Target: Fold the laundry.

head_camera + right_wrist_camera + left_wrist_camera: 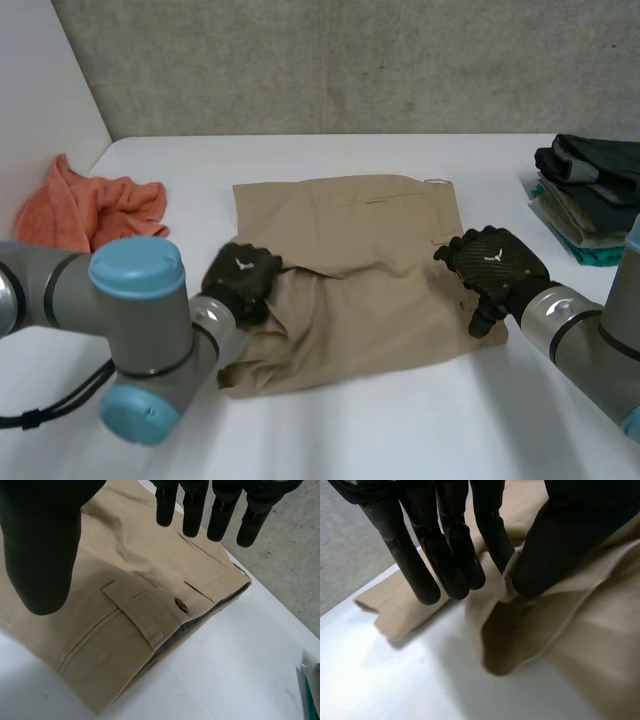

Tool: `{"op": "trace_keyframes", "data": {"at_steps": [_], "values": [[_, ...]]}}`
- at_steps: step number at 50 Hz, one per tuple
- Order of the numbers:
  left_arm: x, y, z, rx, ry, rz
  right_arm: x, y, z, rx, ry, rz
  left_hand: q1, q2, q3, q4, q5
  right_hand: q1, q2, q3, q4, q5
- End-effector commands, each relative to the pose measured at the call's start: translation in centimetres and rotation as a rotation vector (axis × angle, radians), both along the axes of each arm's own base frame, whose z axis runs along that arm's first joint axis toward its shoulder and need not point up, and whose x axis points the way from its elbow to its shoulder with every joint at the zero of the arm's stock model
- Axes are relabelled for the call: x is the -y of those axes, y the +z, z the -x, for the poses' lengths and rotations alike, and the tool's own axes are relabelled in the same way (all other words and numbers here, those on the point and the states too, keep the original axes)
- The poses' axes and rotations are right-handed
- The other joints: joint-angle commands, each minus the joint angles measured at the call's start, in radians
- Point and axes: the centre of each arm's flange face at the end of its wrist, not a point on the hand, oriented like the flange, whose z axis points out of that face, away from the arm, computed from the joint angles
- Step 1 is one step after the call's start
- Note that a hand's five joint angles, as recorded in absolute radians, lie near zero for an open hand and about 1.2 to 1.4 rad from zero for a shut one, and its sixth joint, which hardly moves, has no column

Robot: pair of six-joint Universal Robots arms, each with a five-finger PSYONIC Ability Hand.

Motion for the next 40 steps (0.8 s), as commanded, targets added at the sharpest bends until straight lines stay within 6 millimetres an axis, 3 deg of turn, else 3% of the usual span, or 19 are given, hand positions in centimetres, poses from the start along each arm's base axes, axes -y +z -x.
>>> {"op": "trace_keyframes", "data": {"at_steps": [1,9,12,13,17,20,22,28,32,36,40], "values": [[5.5,0.6,-2.5,-0.021,0.188,0.097,-0.9,-1.0,0.2,-0.010,0.020,-0.018,0.256,0.224,0.230,0.224,0.248,0.196,0.197,0.191,0.192,0.189],[8.0,-0.9,-4.9,0.091,0.268,0.131,-3.2,-2.3,0.4,-0.043,0.078,-0.056,0.256,0.224,0.230,0.224,0.248,0.510,0.511,0.505,0.506,0.504],[8.6,-1.2,-5.5,0.135,0.271,0.142,-3.6,-2.7,0.5,-0.064,0.090,-0.048,0.213,0.181,0.187,0.180,0.204,0.511,0.512,0.505,0.506,0.504],[8.7,-1.3,-5.8,0.157,0.273,0.146,-3.7,-2.9,0.5,-0.076,0.096,-0.042,-0.055,-0.087,-0.081,-0.088,-0.063,0.502,0.503,0.496,0.498,0.495],[8.3,-1.3,-5.7,0.191,0.255,0.153,-3.7,-2.8,0.6,-0.093,0.097,-0.025,-0.743,-0.775,-0.769,-0.776,-0.751,0.405,0.406,0.400,0.401,0.399],[7.9,-0.7,-5.5,0.191,0.248,0.159,-3.6,-2.6,0.6,-0.093,0.095,-0.017,-0.774,-0.805,-0.800,-0.806,-0.782,0.344,0.344,0.338,0.339,0.337],[7.5,1.2,-5.5,0.173,0.251,0.194,-3.5,-2.4,0.6,-0.095,0.093,-0.011,-0.786,-0.817,-0.812,-0.818,-0.794,0.270,0.271,0.265,0.266,0.263],[4.9,5.2,-6.2,0.137,0.248,0.256,-2.7,-2.6,1.5,-0.123,0.078,0.005,-0.777,-0.809,-0.803,-0.809,-0.785,0.270,0.271,0.264,0.266,0.263],[1.7,7.8,-6.4,0.104,0.226,0.295,-2.5,-2.8,1.6,-0.142,0.081,0.013,-0.762,-0.794,-0.788,-0.795,-0.771,0.282,0.283,0.276,0.277,0.275],[-2.0,8.2,-5.8,0.093,0.161,0.290,-2.2,-2.7,1.6,-0.143,0.082,0.041,-0.710,-0.741,-0.736,-0.742,-0.718,0.308,0.309,0.302,0.304,0.301],[-5.8,7.2,-5.5,0.116,0.079,0.242,-1.8,-3.0,1.5,-0.139,0.080,0.063,-0.648,-0.680,-0.674,-0.681,-0.657,0.358,0.359,0.352,0.354,0.351]]}}
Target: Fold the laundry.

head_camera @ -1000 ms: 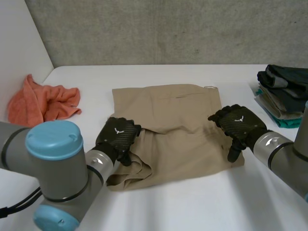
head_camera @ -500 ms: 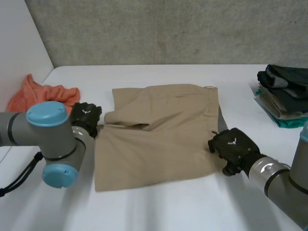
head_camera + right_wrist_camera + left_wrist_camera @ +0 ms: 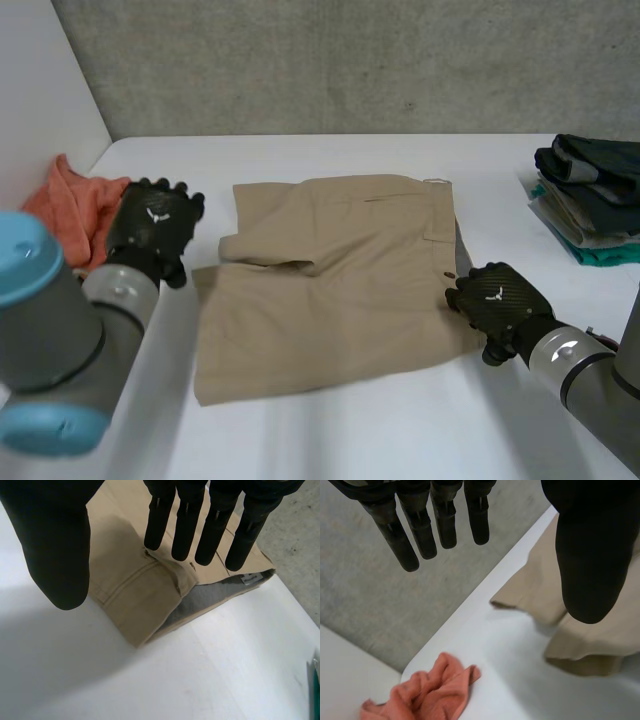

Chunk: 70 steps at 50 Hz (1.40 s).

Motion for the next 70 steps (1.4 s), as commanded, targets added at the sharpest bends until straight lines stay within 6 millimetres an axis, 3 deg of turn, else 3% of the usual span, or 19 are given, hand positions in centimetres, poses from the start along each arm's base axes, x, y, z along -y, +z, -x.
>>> {"op": "trace_keyframes", "data": {"at_steps": [1,4,10,17,25,27,29,30,31,32,34,35,40,45,49,54,59,65,70], "values": [[-6.7,-1.1,0.6,0.036,-0.126,-0.075,0.6,-0.5,-0.2,0.004,0.004,0.038,0.148,0.155,0.155,0.158,0.154,0.147,0.147,0.151,0.151,0.159],[-9.0,-2.7,0.5,0.081,-0.165,-0.161,1.0,-0.9,-0.2,0.006,0.004,0.049,0.163,0.170,0.170,0.173,0.169,0.308,0.308,0.313,0.312,0.321],[-10.8,-4.2,-0.1,0.109,-0.174,-0.287,1.4,-1.0,-0.6,0.013,0.014,0.084,0.139,0.146,0.147,0.149,0.146,0.850,0.850,0.854,0.854,0.863],[-10.2,-5.8,-0.3,0.081,-0.134,-0.375,1.4,-1.2,-0.6,0.014,0.014,0.076,0.142,0.149,0.150,0.152,0.149,0.851,0.851,0.855,0.855,0.863],[-8.0,-8.4,-0.1,0.106,-0.101,-0.427,1.5,-1.2,-0.5,0.023,0.003,0.070,0.189,0.196,0.196,0.199,0.196,0.851,0.851,0.855,0.855,0.863],[-7.6,-8.7,0.2,0.104,-0.101,-0.423,1.6,-1.2,-0.4,0.022,-0.004,0.070,0.277,0.284,0.284,0.287,0.283,0.851,0.851,0.855,0.855,0.863],[-7.1,-9.0,0.5,0.095,-0.102,-0.405,1.5,-1.3,-0.4,0.020,-0.007,0.066,0.573,0.580,0.580,0.583,0.579,0.851,0.851,0.855,0.855,0.863],[-6.6,-8.9,0.6,0.082,-0.096,-0.383,1.6,-1.3,-0.3,0.019,-0.011,0.066,0.888,0.895,0.895,0.898,0.894,0.851,0.851,0.855,0.855,0.863],[-6.3,-8.8,0.6,0.075,-0.093,-0.371,1.6,-1.1,-0.2,0.018,-0.016,0.064,1.025,1.032,1.032,1.035,1.031,0.851,0.851,0.855,0.855,0.863],[-6.0,-8.7,0.6,0.069,-0.089,-0.361,1.6,-1.1,-0.2,0.020,-0.019,0.064,1.029,1.035,1.036,1.039,1.035,0.843,0.843,0.847,0.847,0.856],[-5.4,-8.4,0.5,0.052,-0.079,-0.330,1.6,-0.7,-0.1,0.025,-0.027,0.071,1.029,1.035,1.036,1.039,1.035,0.449,0.449,0.453,0.453,0.462],[-5.3,-8.2,0.6,0.047,-0.078,-0.319,1.7,-0.4,0.0,0.029,-0.033,0.075,1.029,1.035,1.036,1.039,1.035,0.374,0.374,0.378,0.378,0.386],[-4.6,-6.0,0.9,0.008,-0.081,-0.245,1.8,2.9,1.4,0.084,-0.099,0.077,1.029,1.035,1.036,1.039,1.035,0.323,0.323,0.328,0.327,0.336],[-4.0,-4.5,1.4,-0.022,-0.090,-0.196,1.1,3.6,2.5,0.088,-0.143,-0.036,1.029,1.035,1.036,1.039,1.035,0.236,0.236,0.240,0.240,0.248],[-3.4,-3.7,1.8,-0.035,-0.092,-0.171,-0.9,3.0,2.4,0.080,-0.117,-0.188,1.029,1.035,1.036,1.039,1.035,0.015,0.015,0.020,0.020,0.028],[-2.7,-3.0,2.1,-0.051,-0.089,-0.146,-1.6,2.5,1.7,0.117,-0.042,-0.200,1.029,1.035,1.036,1.039,1.035,0.024,0.024,0.028,0.028,0.036],[-2.2,-2.4,2.5,-0.062,-0.092,-0.127,-0.8,1.9,1.3,0.133,-0.024,-0.144,1.029,1.035,1.036,1.039,1.035,-0.008,-0.008,-0.004,-0.004,0.004],[-1.7,-1.6,2.9,-0.076,-0.095,-0.102,0.9,-0.5,1.1,0.142,-0.027,-0.133,1.029,1.035,1.036,1.039,1.035,-0.009,-0.008,-0.004,-0.004,0.004],[-1.4,-1.0,3.1,-0.093,-0.096,-0.089,1.8,-1.0,0.7,0.144,-0.018,-0.085,1.029,1.035,1.036,1.039,1.035,0.012,0.012,0.016,0.016,0.025]]}}
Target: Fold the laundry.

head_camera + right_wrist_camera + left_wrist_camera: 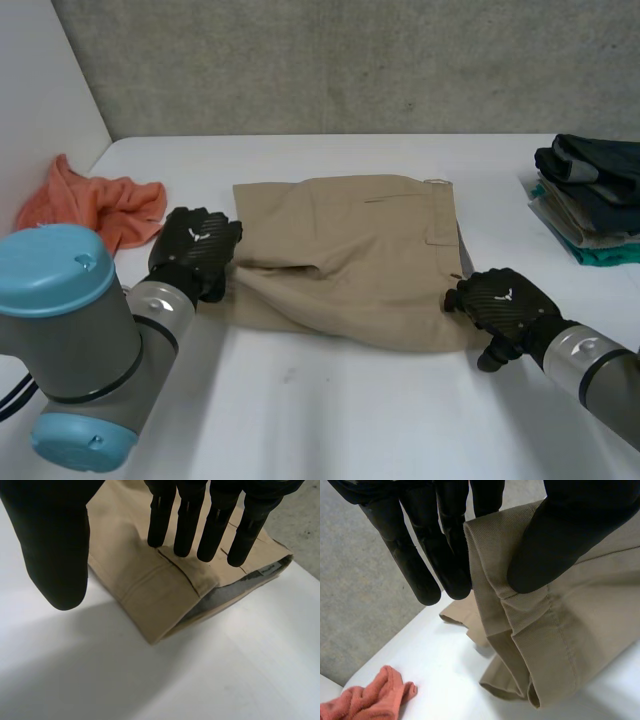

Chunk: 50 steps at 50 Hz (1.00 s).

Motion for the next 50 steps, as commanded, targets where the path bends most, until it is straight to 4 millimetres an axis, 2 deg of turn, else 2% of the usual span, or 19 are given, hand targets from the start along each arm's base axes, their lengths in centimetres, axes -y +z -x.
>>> {"op": "trace_keyframes", "data": {"at_steps": [1,5,10,13,17,18,22,25,26,29,30,33,37,41,42,45,46,49,50], "values": [[0.5,0.8,0.3,-0.025,0.001,0.016,1.3,-1.2,-0.6,0.002,0.006,0.052,0.278,0.204,0.209,0.200,0.217,0.057,0.061,0.063,0.068,0.090],[0.6,1.0,0.4,-0.043,0.003,0.014,1.6,-1.8,-1.6,-0.001,0.029,0.077,0.278,0.204,0.209,0.200,0.217,0.203,0.207,0.209,0.214,0.236],[0.3,0.8,0.3,-0.045,0.005,-0.027,2.6,-1.3,-1.9,-0.011,-0.006,0.158,0.278,0.204,0.209,0.200,0.217,0.889,0.893,0.895,0.900,0.922],[-0.3,0.4,0.2,-0.024,0.004,-0.070,2.8,-1.2,-1.6,-0.026,-0.038,0.162,0.278,0.204,0.209,0.200,0.217,0.890,0.894,0.896,0.901,0.923],[-2.6,-0.2,-0.4,0.047,-0.017,-0.168,2.4,-0.5,-1.1,-0.050,-0.072,0.150,0.278,0.204,0.209,0.200,0.217,0.890,0.894,0.896,0.901,0.923],[-3.9,0.0,-1.0,0.083,-0.023,-0.215,2.1,0.7,-0.7,-0.059,-0.085,0.147,0.278,0.204,0.209,0.200,0.217,0.890,0.894,0.896,0.901,0.923],[-7.4,0.4,-2.8,0.160,-0.036,-0.348,0.1,3.3,-0.3,-0.080,-0.069,0.073,0.278,0.204,0.209,0.200,0.217,0.890,0.894,0.896,0.901,0.923],[-9.3,0.5,-3.7,0.211,-0.045,-0.419,-1.1,4.5,0.2,-0.124,-0.056,0.000,0.278,0.204,0.209,0.200,0.217,0.890,0.894,0.896,0.901,0.923],[-10.8,0.6,-4.2,0.256,-0.070,-0.461,-1.8,5.2,0.8,-0.168,-0.046,-0.041,0.278,0.204,0.209,0.200,0.217,0.890,0.894,0.896,0.901,0.923],[-13.1,1.0,-4.3,0.313,-0.144,-0.497,-3.0,6.3,1.9,-0.252,-0.024,-0.100,0.278,0.204,0.209,0.200,0.217,0.890,0.894,0.896,0.901,0.923],[-14.6,1.3,-4.1,0.336,-0.205,-0.507,-3.8,6.9,2.5,-0.310,-0.002,-0.125,0.278,0.204,0.209,0.200,0.217,0.890,0.894,0.896,0.901,0.923],[-16.0,1.8,-3.7,0.339,-0.273,-0.505,-4.3,7.6,2.9,-0.361,0.043,-0.129,0.278,0.204,0.209,0.200,0.217,0.890,0.894,0.896,0.901,0.923],[-14.2,2.4,-2.4,0.278,-0.268,-0.409,-3.2,7.8,2.7,-0.320,0.014,-0.064,0.278,0.204,0.209,0.200,0.217,0.890,0.894,0.896,0.901,0.923],[-10.6,2.1,0.1,0.202,-0.247,-0.282,-0.4,6.2,2.4,-0.259,-0.030,-0.052,0.278,0.204,0.209,0.200,0.217,0.890,0.894,0.896,0.901,0.923],[-8.6,2.2,0.8,0.171,-0.217,-0.231,1.1,5.6,2.2,-0.238,-0.048,-0.041,0.278,0.204,0.209,0.200,0.217,0.890,0.894,0.896,0.901,0.923],[-5.2,2.2,1.4,0.144,-0.156,-0.163,2.9,5.5,1.3,-0.195,-0.059,-0.003,0.278,0.204,0.209,0.200,0.217,0.890,0.894,0.896,0.901,0.923],[-3.2,2.0,1.7,0.140,-0.126,-0.131,3.6,5.9,0.3,-0.162,-0.052,0.037,0.278,0.204,0.209,0.200,0.217,0.890,0.894,0.896,0.901,0.923],[-0.4,1.5,2.4,0.144,-0.101,-0.087,4.8,6.8,-0.9,-0.113,-0.047,0.110,0.278,0.204,0.209,0.200,0.217,0.890,0.894,0.896,0.901,0.923],[1.4,1.4,3.0,0.138,-0.089,-0.050,5.8,7.1,-1.5,-0.083,-0.053,0.153,0.278,0.204,0.209,0.200,0.217,0.890,0.894,0.896,0.901,0.923]]}}
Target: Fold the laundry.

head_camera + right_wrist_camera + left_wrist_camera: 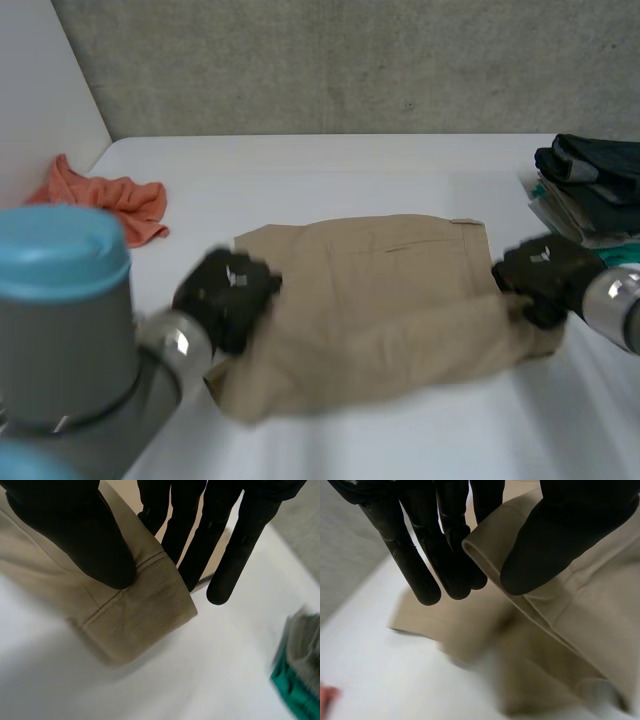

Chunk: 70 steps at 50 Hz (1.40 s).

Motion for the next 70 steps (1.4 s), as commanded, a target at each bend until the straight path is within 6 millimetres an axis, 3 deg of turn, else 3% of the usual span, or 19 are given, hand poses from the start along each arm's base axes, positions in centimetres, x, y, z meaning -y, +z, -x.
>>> {"op": "trace_keyframes", "data": {"at_steps": [1,6,11,15,21,22,23,24,25,29,34,38,42,44,49,52,59,64,70], "values": [[9.0,-0.8,2.2,-0.038,0.095,0.174,4.5,0.8,-3.2,0.137,0.007,0.172,0.271,0.200,0.204,0.199,0.207,0.314,0.241,0.220,0.202,0.236],[13.5,-1.8,3.7,-0.071,0.128,0.246,7.9,-0.3,-5.0,0.168,0.014,0.278,0.271,0.200,0.204,0.199,0.207,0.314,0.241,0.220,0.202,0.236],[17.7,-4.8,5.1,-0.077,0.148,0.301,11.4,-1.8,-7.7,0.187,0.032,0.412,0.271,0.200,0.204,0.199,0.207,0.314,0.241,0.220,0.202,0.236],[20.5,-5.7,5.5,-0.076,0.161,0.391,13.7,-3.5,-9.2,0.202,0.029,0.480,0.271,0.200,0.204,0.199,0.207,0.314,0.241,0.220,0.202,0.236],[23.2,-6.3,6.1,-0.064,0.167,0.559,16.2,-4.7,-10.5,0.221,-0.003,0.580,0.271,0.200,0.204,0.199,0.207,0.314,0.241,0.220,0.202,0.236],[23.3,-6.4,6.2,-0.061,0.163,0.578,16.4,-4.7,-10.6,0.223,-0.011,0.597,0.271,0.200,0.204,0.199,0.207,0.230,0.158,0.137,0.119,0.153],[23.4,-6.2,6.4,-0.057,0.159,0.608,16.8,-4.7,-10.8,0.228,-0.024,0.624,-0.200,-0.271,-0.266,-0.272,-0.263,-0.334,-0.407,-0.427,-0.446,-0.412],[23.3,-6.3,6.5,-0.054,0.155,0.620,16.9,-4.7,-10.9,0.229,-0.029,0.628,-0.608,-0.679,-0.675,-0.680,-0.672,-0.697,-0.770,-0.791,-0.809,-0.775],[23.2,-6.3,6.7,-0.050,0.150,0.631,16.9,-4.8,-11.0,0.228,-0.032,0.629,-0.951,-1.022,-1.018,-1.023,-1.014,-0.908,-0.980,-1.001,-1.019,-0.986],[22.5,-6.2,7.1,-0.068,0.141,0.655,16.0,-3.7,-11.5,0.236,-0.042,0.632,-0.951,-1.022,-1.018,-1.023,-1.014,-0.908,-0.980,-1.001,-1.019,-0.986],[20.9,-2.6,7.2,-0.122,0.144,0.720,12.8,1.3,-10.4,0.235,-0.048,0.612,-0.951,-1.022,-1.018,-1.023,-1.014,-0.908,-0.980,-1.001,-1.019,-0.986],[19.3,-0.7,6.3,-0.134,0.151,0.709,9.8,2.5,-9.0,0.213,-0.053,0.502,-0.951,-1.022,-1.018,-1.023,-1.014,-0.908,-0.980,-1.001,-1.019,-0.986],[17.1,0.1,4.9,-0.158,0.152,0.656,7.9,1.4,-6.3,0.169,-0.092,0.316,-0.951,-1.022,-1.018,-1.023,-1.014,-0.839,-0.912,-0.933,-0.951,-0.917],[15.8,-0.1,4.2,-0.176,0.152,0.611,7.3,-0.1,-4.4,0.157,-0.127,0.193,-0.951,-1.022,-1.018,-1.023,-1.014,-0.719,-0.791,-0.812,-0.831,-0.797],[13.0,-1.2,3.0,-0.220,0.150,0.504,5.9,-3.2,-2.8,0.158,-0.124,0.034,-0.951,-1.022,-1.018,-1.023,-1.014,-0.554,-0.627,-0.648,-0.666,-0.632],[11.9,-1.7,2.7,-0.243,0.149,0.459,6.3,-3.9,-2.2,0.176,-0.122,0.038,-0.951,-1.022,-1.018,-1.023,-1.014,-0.563,-0.635,-0.656,-0.674,-0.641],[10.3,-2.4,3.5,-0.260,0.117,0.419,8.1,-6.3,-2.8,0.203,-0.095,0.115,-0.951,-1.022,-1.018,-1.023,-1.014,-0.645,-0.718,-0.738,-0.757,-0.723],[10.3,-2.5,3.5,-0.259,0.117,0.418,9.1,-7.5,-3.1,0.206,-0.086,0.142,-0.951,-1.022,-1.018,-1.023,-1.014,-0.639,-0.712,-0.733,-0.751,-0.717],[10.4,-2.6,3.5,-0.258,0.119,0.417,10.1,-9.2,-3.3,0.204,-0.090,0.134,-0.951,-1.022,-1.018,-1.023,-1.014,-0.491,-0.563,-0.584,-0.602,-0.568]]}}
